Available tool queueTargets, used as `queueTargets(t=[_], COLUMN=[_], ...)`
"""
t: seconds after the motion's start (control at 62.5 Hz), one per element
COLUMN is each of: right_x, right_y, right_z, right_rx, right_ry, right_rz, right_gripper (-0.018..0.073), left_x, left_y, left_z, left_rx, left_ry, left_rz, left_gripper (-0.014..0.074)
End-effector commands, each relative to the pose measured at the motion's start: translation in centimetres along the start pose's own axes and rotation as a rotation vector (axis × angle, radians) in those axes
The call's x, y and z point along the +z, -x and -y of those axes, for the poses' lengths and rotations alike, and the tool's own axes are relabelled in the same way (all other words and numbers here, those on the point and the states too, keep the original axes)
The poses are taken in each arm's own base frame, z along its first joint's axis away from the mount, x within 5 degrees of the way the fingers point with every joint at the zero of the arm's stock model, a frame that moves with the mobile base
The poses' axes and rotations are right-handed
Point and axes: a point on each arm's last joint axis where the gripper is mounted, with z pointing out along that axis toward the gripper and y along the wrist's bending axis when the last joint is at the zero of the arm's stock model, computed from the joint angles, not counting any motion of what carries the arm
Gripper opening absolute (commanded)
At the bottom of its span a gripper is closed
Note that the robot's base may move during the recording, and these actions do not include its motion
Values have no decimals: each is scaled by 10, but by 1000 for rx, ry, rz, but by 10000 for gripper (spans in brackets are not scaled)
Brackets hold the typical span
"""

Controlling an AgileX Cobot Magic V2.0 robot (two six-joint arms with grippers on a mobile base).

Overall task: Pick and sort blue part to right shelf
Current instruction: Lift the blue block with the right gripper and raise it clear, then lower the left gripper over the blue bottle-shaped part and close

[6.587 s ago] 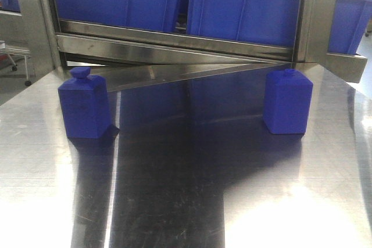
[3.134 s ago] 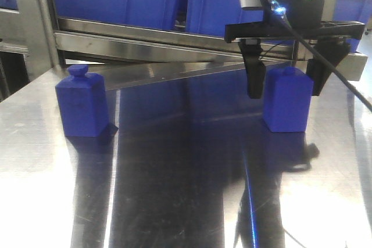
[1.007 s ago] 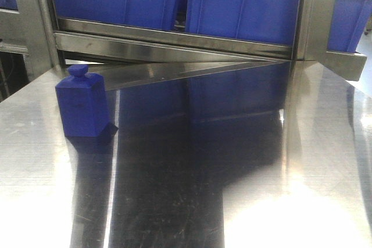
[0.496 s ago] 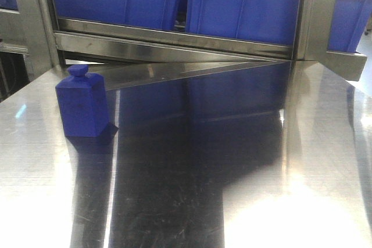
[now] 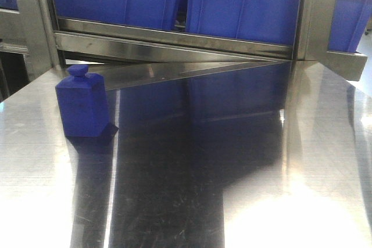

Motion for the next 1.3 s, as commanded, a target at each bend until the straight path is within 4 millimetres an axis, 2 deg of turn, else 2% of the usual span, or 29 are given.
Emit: queueTargets(t=[0.0, 0.128, 0.4, 0.48, 0.624, 0.672, 0.943, 1.119, 1.279], right_x=[-4, -4, -4, -4, -4, -4, -4, -4, -4], right_y=[17, 17, 17, 17, 17, 17, 17, 17, 17], right_z=[0, 0, 0, 0, 0, 0, 0, 0, 0], right_rx=[-3, -3, -3, -3, -3, -3, -3, -3, -3], right_ry=[-3, -3, -3, -3, -3, -3, -3, -3, -3], right_rz=[115, 115, 115, 115, 116, 116, 116, 116, 116], right_gripper=[382, 382, 382, 382, 382, 382, 382, 382, 382], left_x=[7, 30, 92, 108, 139, 150, 197, 223, 242], left_y=[30, 46, 68, 72, 81, 85, 101, 120, 123], left_z=[3, 10, 38, 48, 66, 71, 104, 129, 141], left_rx=[-11, -1, 83, 92, 11, -8, -78, -40, -46], left_ry=[-37, -95, -218, -244, -232, -216, -107, -100, -80], left_rz=[36, -114, -415, -471, -568, -608, -906, -996, -1076], left_gripper=[125, 125, 153, 231, 444, 472, 471, 471, 471])
